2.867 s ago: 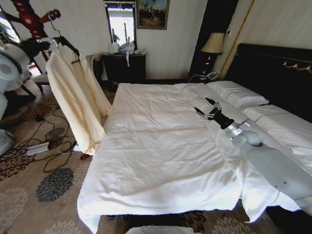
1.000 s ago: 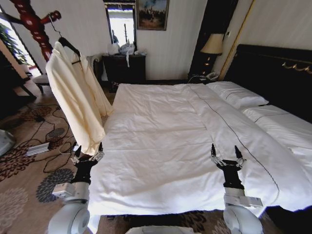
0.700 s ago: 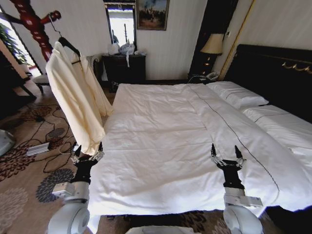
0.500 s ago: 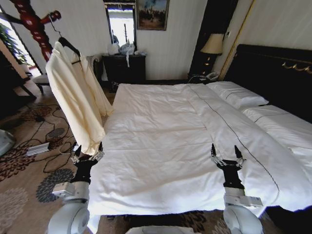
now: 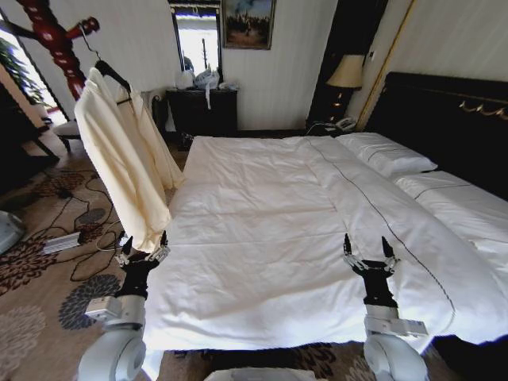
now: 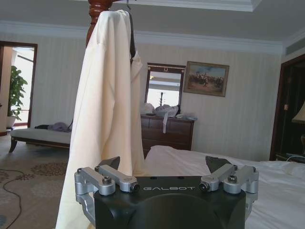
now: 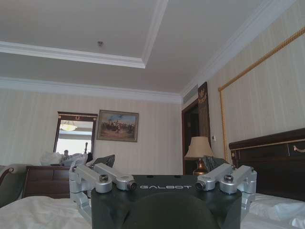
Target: Pick up the clothes from the bed and hang them on the clothes hanger.
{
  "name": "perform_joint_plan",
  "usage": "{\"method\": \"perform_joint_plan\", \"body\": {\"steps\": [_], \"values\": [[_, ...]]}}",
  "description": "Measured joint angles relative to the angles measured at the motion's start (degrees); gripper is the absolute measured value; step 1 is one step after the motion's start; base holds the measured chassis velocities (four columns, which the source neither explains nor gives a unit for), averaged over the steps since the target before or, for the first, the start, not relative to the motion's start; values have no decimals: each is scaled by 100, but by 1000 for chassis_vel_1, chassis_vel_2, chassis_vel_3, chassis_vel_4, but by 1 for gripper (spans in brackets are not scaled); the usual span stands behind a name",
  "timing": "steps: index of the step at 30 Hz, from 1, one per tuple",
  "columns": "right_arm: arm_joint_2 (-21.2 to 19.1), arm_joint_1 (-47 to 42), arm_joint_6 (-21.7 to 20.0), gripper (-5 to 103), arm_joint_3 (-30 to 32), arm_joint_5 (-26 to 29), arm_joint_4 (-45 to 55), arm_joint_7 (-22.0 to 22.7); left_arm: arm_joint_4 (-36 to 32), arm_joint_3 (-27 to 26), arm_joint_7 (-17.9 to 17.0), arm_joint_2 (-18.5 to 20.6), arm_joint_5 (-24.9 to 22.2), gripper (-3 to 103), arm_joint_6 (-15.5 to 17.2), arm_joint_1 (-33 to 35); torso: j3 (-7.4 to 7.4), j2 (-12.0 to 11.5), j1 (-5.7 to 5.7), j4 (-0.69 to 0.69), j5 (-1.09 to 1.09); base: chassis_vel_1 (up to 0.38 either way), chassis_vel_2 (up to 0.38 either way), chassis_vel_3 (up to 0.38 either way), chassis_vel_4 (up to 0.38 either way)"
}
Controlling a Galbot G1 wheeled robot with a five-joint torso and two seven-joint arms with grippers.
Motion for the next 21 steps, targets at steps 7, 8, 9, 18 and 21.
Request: {"method": "perform_joint_plan", "body": {"steps": [7, 8, 9, 18, 21], "values": [[-1, 2, 0, 100, 0, 2, -1, -3, 0, 0, -2, 2, -2, 100, 3, -1, 0, 0, 0, 0, 0, 0, 0, 0, 0], [-1, 2, 0, 100, 0, 3, -1, -3, 0, 0, -2, 3, -2, 100, 3, -1, 0, 0, 0, 0, 0, 0, 0, 0, 0], [-1, 2, 0, 100, 0, 4, -1, -3, 0, 0, -2, 3, -2, 100, 3, -1, 0, 0, 0, 0, 0, 0, 0, 0, 0], [-1, 2, 0, 100, 0, 6, -1, -4, 1, 0, -3, 5, -3, 100, 4, -1, 0, 0, 0, 0, 0, 0, 0, 0, 0], [-2, 2, 0, 100, 0, 6, -1, -4, 0, 0, -3, 5, -3, 100, 4, -1, 0, 0, 0, 0, 0, 0, 0, 0, 0]]}}
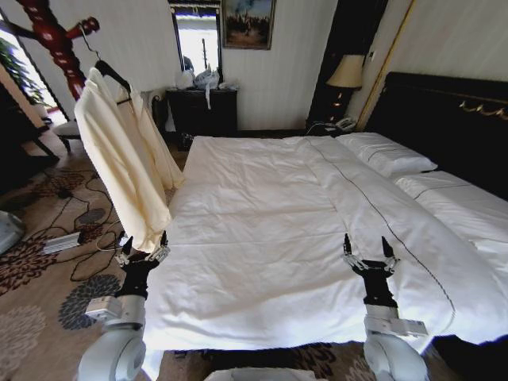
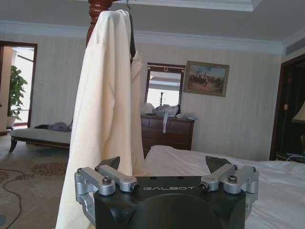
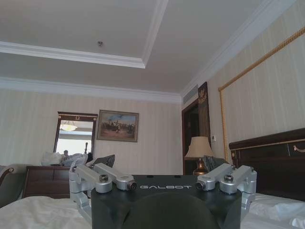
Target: Pick up the clothes from the bed and hang them on the clothes hanger.
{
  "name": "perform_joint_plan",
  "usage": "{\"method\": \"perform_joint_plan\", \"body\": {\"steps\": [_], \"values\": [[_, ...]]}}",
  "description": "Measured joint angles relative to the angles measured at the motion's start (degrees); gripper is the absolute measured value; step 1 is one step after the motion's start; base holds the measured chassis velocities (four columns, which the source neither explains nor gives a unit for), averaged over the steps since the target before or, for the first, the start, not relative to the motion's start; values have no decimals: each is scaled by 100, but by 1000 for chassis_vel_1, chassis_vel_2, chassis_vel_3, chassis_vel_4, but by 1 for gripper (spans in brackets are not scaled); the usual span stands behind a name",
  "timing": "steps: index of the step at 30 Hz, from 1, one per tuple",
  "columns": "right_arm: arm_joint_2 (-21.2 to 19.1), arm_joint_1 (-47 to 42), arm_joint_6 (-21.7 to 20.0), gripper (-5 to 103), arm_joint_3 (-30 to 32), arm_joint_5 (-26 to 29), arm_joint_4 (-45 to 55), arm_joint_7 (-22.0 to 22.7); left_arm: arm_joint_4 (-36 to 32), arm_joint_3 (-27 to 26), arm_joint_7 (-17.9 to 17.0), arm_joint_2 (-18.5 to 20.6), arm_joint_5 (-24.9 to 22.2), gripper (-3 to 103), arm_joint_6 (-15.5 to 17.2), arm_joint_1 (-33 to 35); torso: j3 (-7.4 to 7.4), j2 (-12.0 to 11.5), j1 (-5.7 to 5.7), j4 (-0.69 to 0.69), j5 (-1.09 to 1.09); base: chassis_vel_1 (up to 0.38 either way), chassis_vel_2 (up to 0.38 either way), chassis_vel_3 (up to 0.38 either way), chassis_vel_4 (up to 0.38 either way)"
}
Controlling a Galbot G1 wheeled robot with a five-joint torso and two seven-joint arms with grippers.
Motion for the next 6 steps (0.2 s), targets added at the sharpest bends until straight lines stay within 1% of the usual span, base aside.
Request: {"method": "perform_joint_plan", "body": {"steps": [6], "values": [[0, 0, 0, 100, 0, 0, 0, 0, 0, 0, 0, 0, 0, 100, 0, 0, 0, 0, 0, 0, 0, 0, 0, 0, 0]]}}
